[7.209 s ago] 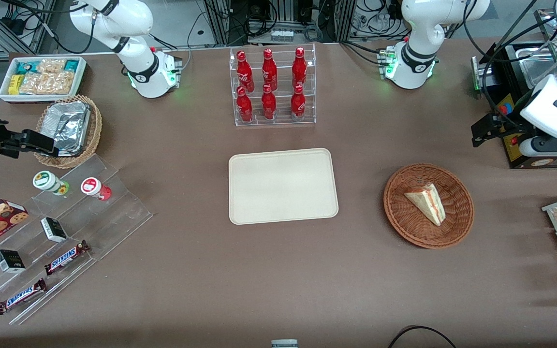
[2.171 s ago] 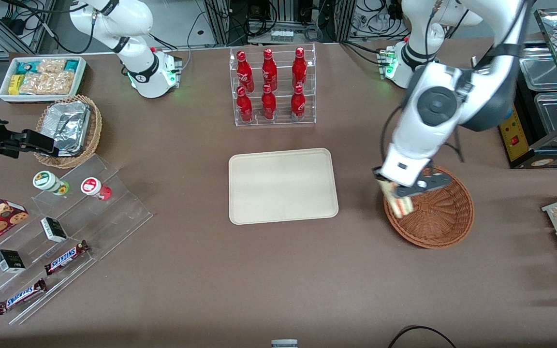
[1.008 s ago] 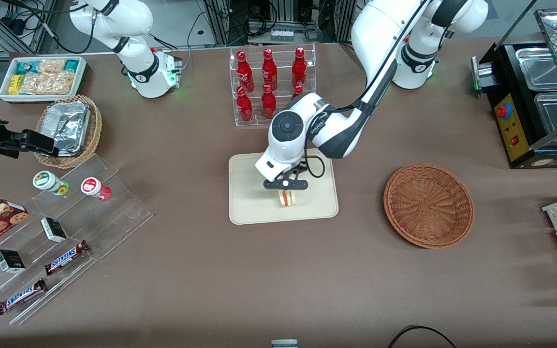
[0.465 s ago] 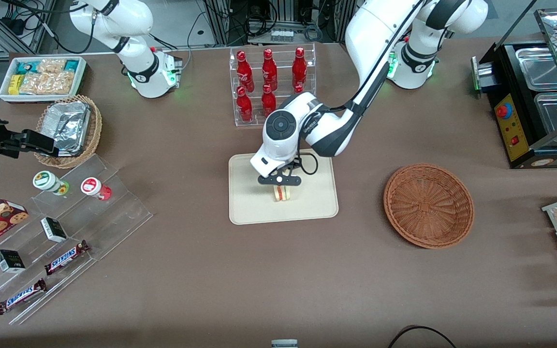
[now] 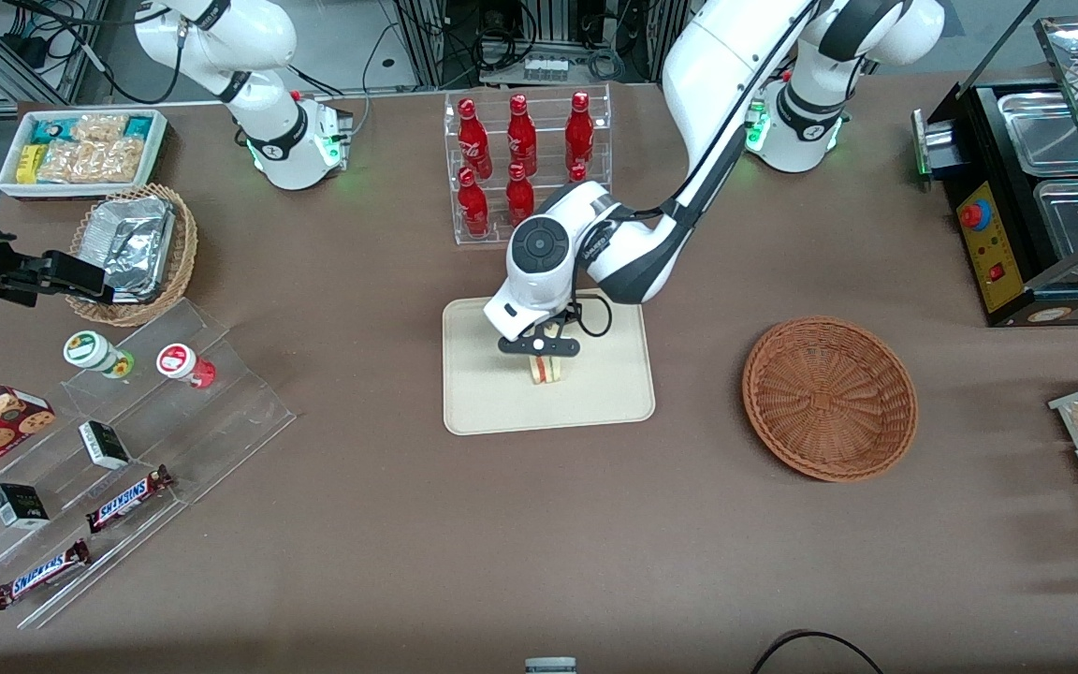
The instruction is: Place sandwich from basket to tray
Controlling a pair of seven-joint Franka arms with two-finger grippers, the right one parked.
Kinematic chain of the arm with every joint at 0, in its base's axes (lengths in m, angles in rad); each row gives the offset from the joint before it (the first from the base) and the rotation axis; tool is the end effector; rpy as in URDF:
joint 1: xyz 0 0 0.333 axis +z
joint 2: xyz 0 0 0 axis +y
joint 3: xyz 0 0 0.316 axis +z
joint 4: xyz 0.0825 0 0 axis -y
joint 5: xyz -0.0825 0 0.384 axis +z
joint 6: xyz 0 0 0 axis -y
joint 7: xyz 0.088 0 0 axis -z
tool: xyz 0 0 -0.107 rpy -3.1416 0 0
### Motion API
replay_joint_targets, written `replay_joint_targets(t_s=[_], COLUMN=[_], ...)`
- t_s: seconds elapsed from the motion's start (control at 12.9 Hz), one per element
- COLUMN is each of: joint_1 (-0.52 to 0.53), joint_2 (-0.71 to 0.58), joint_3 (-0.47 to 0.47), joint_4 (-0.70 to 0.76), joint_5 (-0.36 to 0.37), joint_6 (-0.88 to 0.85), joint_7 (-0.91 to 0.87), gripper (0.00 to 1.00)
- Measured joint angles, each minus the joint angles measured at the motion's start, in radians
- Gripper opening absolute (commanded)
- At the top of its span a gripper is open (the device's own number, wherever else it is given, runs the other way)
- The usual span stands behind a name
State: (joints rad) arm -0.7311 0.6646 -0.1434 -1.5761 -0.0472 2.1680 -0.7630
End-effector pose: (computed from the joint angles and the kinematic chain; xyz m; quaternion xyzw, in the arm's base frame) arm 0.4530 -0.5239 0.2480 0.9970 -0.0281 -0.0693 0.0190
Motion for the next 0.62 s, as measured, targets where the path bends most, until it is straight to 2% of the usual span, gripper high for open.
replay_joint_targets(t_s=[0.39,0.62], joint_1=[0.006,0.057], joint_2=[-0.027,-0.141], joint_3=[0.01,0.023], joint_4=[0.013,0.031], joint_5=[-0.003,-0.003], joint_6=[-0.083,-0.244], joint_7=[0.0,0.002], gripper=[1.0,1.0])
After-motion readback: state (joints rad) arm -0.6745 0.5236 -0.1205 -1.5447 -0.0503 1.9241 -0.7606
